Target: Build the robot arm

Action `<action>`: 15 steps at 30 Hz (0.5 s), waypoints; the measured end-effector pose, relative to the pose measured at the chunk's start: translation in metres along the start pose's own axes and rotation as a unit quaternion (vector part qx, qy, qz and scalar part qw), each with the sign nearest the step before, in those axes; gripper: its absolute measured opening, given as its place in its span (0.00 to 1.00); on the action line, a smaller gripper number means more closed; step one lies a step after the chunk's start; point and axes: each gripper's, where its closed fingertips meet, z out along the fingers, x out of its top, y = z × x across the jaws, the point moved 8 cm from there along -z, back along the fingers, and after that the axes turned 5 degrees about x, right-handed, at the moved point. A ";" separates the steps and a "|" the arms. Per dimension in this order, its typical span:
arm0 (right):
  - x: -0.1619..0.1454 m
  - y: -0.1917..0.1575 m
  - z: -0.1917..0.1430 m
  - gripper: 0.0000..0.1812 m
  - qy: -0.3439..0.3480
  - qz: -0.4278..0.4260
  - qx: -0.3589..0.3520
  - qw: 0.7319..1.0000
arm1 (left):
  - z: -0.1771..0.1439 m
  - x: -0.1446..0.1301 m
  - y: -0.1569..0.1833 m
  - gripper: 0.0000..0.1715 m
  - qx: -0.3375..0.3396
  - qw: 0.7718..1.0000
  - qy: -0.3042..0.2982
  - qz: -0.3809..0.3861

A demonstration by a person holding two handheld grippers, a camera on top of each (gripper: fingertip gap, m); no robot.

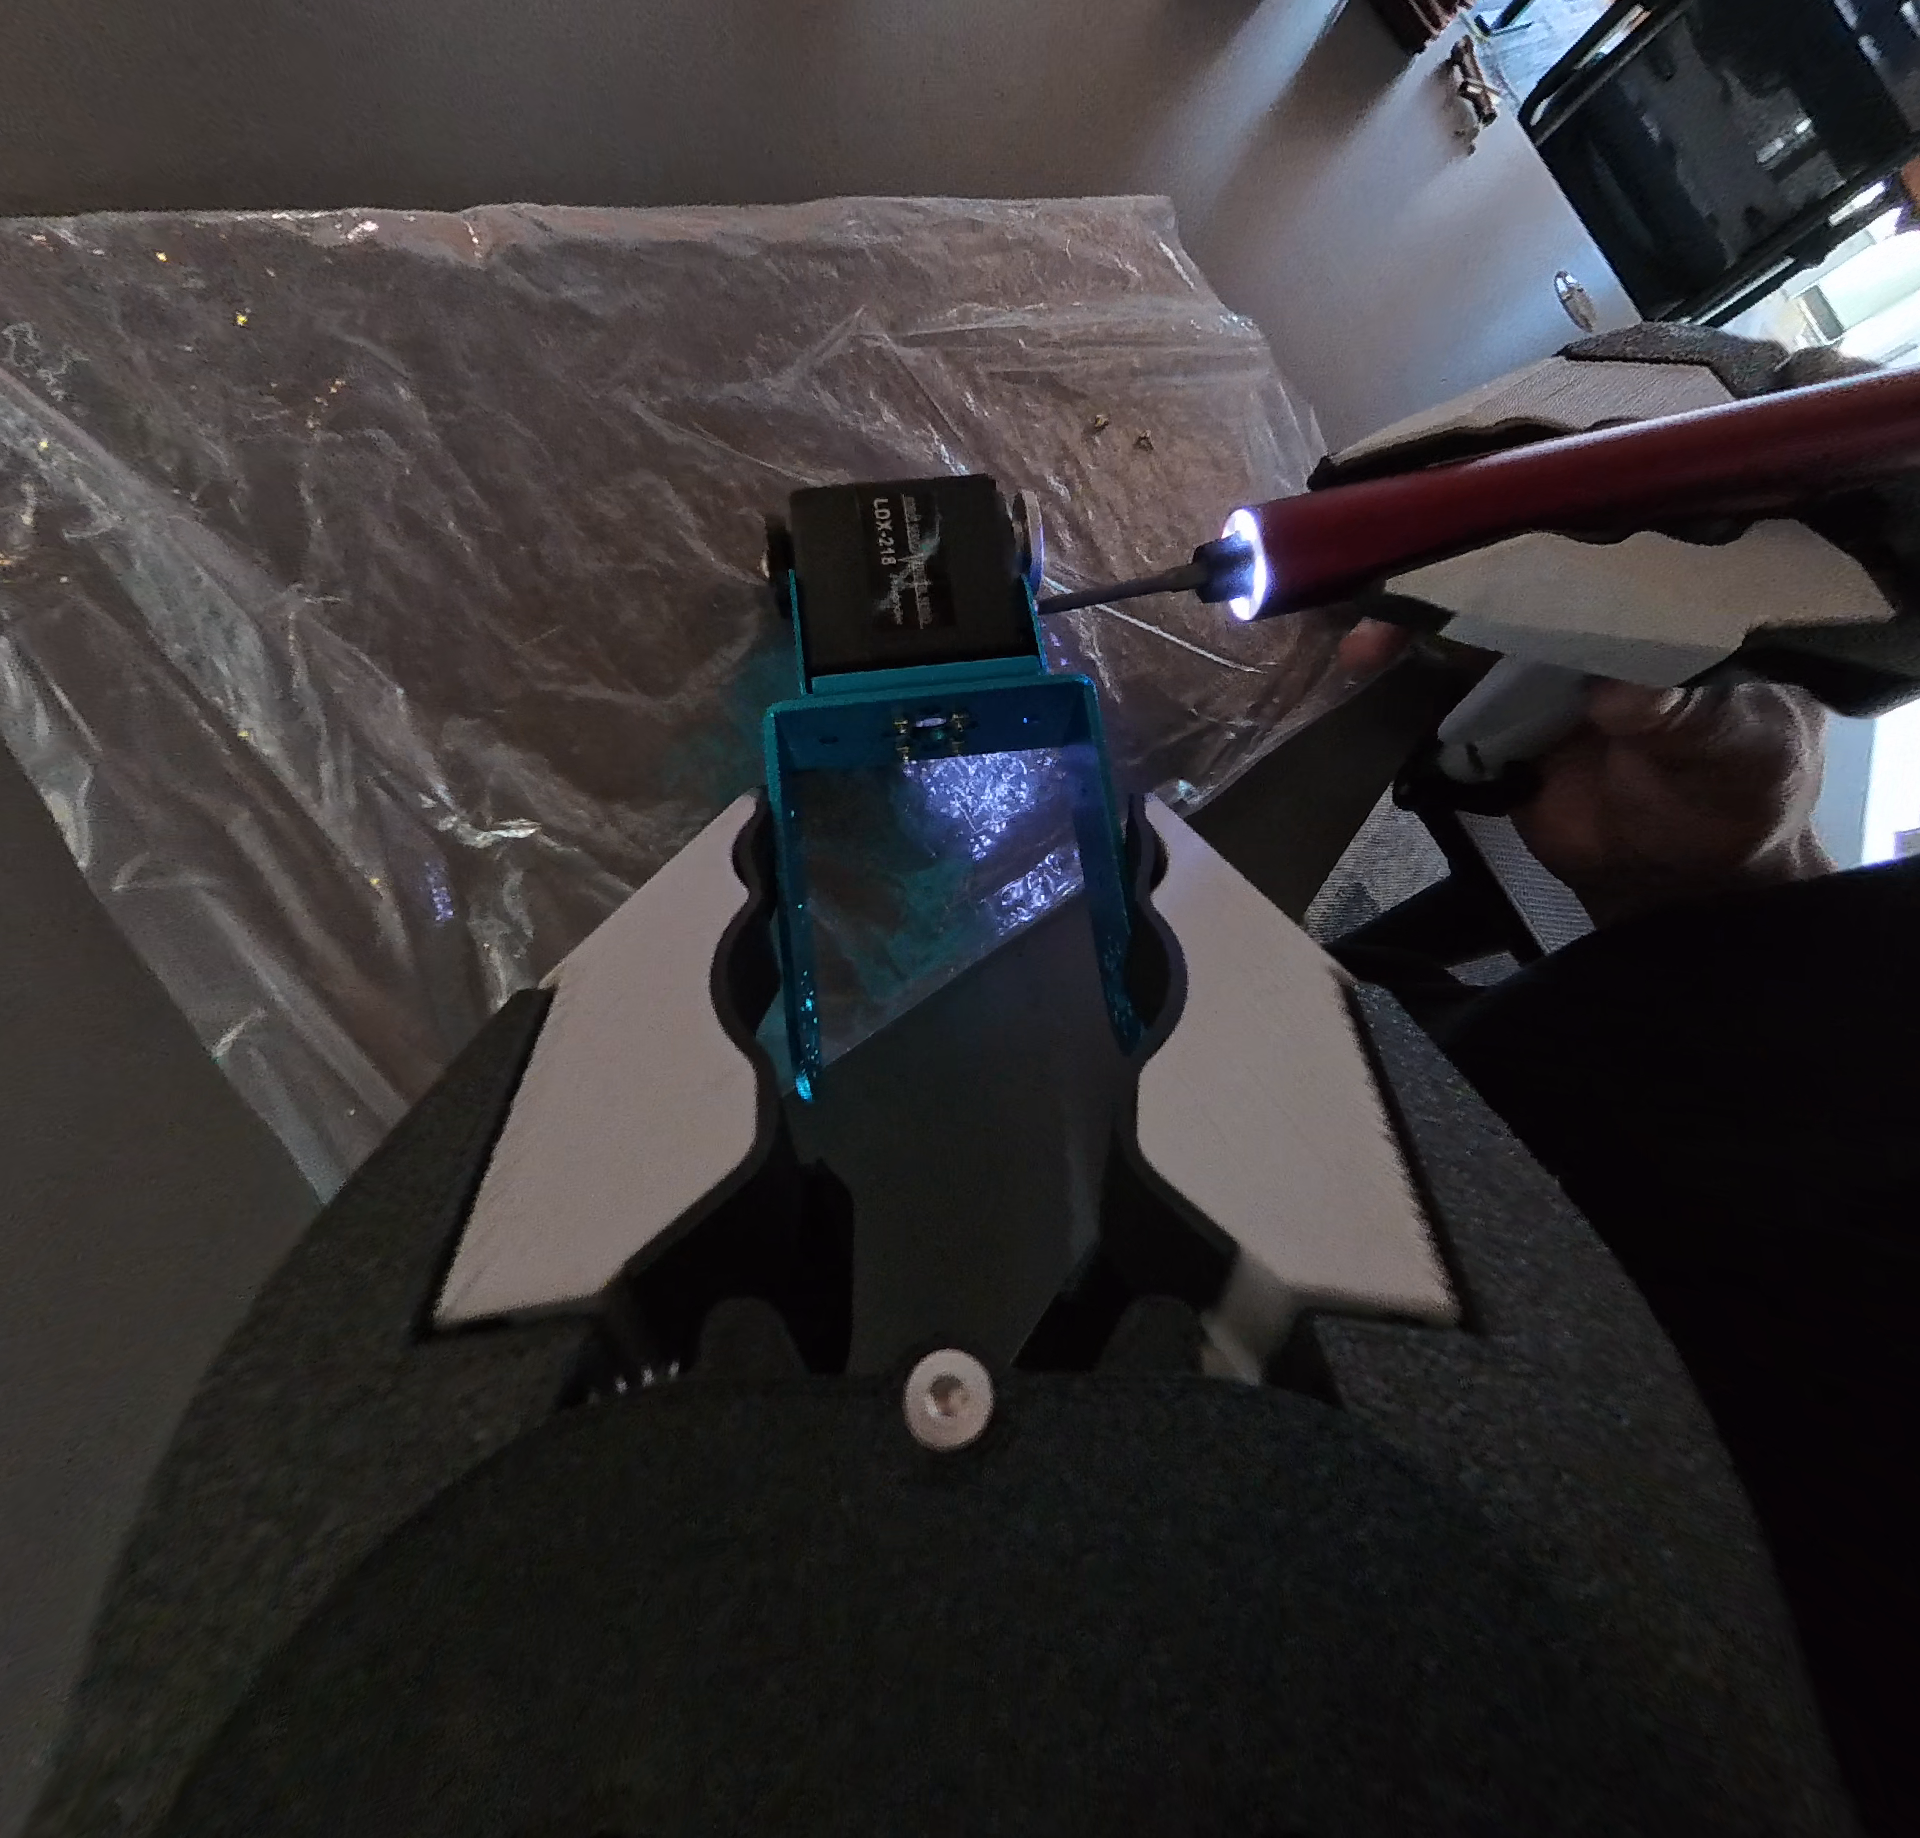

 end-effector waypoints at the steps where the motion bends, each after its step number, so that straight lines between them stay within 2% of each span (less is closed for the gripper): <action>1: 0.000 0.000 0.000 0.12 0.001 0.002 0.001 1.000 | 0.000 0.000 0.000 0.38 -0.004 1.000 0.000 -0.003; 7: 0.008 0.003 -0.013 0.12 0.032 0.027 0.017 0.999 | -0.002 0.001 -0.004 0.38 -0.027 0.999 0.006 -0.035; 13: -0.004 0.004 -0.016 0.12 -0.041 -0.010 0.028 0.999 | -0.003 0.001 -0.006 0.38 -0.039 0.998 0.010 -0.054; 15: -0.006 0.003 -0.014 0.12 -0.047 -0.016 0.024 0.998 | -0.003 0.002 -0.007 0.39 -0.039 0.998 0.008 -0.054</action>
